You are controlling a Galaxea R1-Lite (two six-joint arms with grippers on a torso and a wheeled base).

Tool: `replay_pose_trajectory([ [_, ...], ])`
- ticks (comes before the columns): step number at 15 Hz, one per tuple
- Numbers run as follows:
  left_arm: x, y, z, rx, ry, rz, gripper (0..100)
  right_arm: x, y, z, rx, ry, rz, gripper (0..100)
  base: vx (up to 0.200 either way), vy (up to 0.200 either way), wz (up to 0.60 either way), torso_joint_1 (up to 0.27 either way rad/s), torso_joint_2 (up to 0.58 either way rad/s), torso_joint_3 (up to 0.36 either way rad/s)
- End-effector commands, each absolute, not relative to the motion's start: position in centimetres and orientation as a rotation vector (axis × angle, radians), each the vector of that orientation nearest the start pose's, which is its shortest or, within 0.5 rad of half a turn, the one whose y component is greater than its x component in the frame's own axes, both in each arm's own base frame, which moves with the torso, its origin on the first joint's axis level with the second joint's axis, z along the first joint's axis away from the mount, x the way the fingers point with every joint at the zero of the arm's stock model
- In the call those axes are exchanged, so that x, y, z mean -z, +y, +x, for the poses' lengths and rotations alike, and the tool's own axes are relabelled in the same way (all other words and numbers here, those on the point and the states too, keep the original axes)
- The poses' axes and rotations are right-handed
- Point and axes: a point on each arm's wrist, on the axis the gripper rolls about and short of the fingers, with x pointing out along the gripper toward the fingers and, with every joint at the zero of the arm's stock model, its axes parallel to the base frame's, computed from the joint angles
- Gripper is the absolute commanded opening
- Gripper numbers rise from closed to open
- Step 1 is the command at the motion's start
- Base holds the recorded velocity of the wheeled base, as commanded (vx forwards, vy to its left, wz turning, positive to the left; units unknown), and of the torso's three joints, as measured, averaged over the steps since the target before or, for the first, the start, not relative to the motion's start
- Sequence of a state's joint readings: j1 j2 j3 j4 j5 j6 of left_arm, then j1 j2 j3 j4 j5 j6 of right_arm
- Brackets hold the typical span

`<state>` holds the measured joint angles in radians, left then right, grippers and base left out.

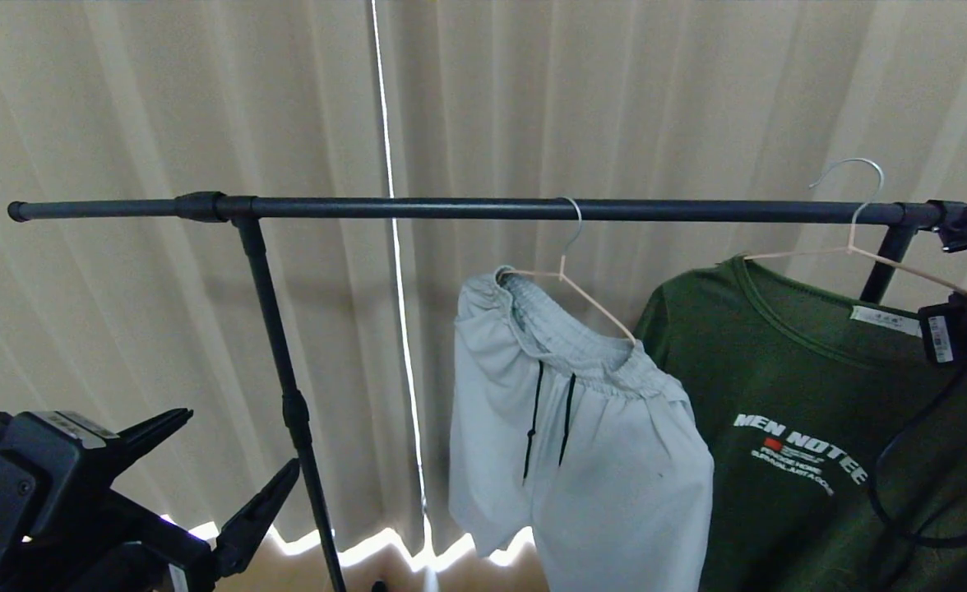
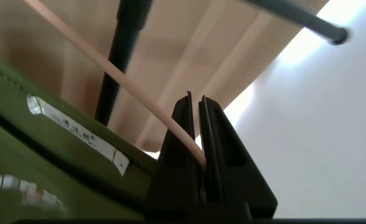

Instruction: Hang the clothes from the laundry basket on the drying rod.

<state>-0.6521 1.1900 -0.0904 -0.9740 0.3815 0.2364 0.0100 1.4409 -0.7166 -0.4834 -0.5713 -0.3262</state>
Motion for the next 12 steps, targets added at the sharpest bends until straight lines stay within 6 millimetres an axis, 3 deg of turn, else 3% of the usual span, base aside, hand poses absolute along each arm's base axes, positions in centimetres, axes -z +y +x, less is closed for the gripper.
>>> replay_pose_trajectory([
  [1, -14.4, -7.5, 11.2, 0.282, 0.077, 0.297, 100, -19.8, -0.9, 25.8, 0.508, 0.386, -0.405, 0, 0.000, 0.000, 0.00, 0.000, 0.00, 0.000],
  [11, -14.4, -7.4, 11.1, 0.280, 0.075, 0.298, 100, -19.4, 0.4, 24.9, 0.443, 0.385, -0.416, 0, 0.000, 0.000, 0.00, 0.000, 0.00, 0.000],
  [12, -14.4, -7.4, 11.1, 0.279, 0.076, 0.299, 100, -19.4, 0.5, 24.6, 0.437, 0.383, -0.416, 100, 0.000, 0.000, 0.00, 0.000, 0.00, 0.000],
])
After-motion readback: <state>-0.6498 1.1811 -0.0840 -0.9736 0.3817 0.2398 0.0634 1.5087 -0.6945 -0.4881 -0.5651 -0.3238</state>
